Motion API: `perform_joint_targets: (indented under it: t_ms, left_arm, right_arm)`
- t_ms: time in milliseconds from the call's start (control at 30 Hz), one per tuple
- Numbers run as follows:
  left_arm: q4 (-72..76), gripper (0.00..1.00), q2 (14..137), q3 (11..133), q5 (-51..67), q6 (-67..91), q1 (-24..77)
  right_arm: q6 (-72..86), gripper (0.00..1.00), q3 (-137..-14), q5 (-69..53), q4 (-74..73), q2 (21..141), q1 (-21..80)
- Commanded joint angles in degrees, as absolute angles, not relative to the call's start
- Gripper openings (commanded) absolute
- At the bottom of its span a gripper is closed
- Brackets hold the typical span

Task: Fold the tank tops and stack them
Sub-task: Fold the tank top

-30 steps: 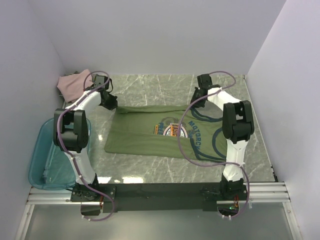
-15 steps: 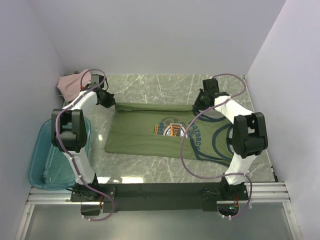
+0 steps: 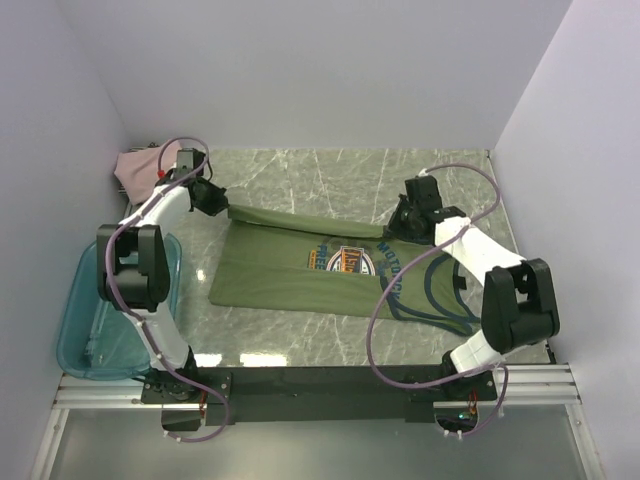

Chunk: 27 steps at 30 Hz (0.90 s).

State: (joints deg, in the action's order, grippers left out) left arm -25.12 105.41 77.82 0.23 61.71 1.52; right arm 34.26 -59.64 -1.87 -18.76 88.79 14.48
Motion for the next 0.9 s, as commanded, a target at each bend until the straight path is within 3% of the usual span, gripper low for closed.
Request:
perform_joint_targets:
  t_ms: [0, 867]
  left_arm:
    - [-23.55, 0.01, 100.38, 75.77, 1.14, 60.12, 1.14]
    - [-23.64, 0.01, 89.39, 59.33, 2.11, 58.71, 0.53]
  right_arm:
    - [35.33, 0.0, -58.01, -0.09, -17.75, 85.26, 15.73]
    - [40.96, 0.0, -43.07, 4.57, -15.64, 75.68, 21.27]
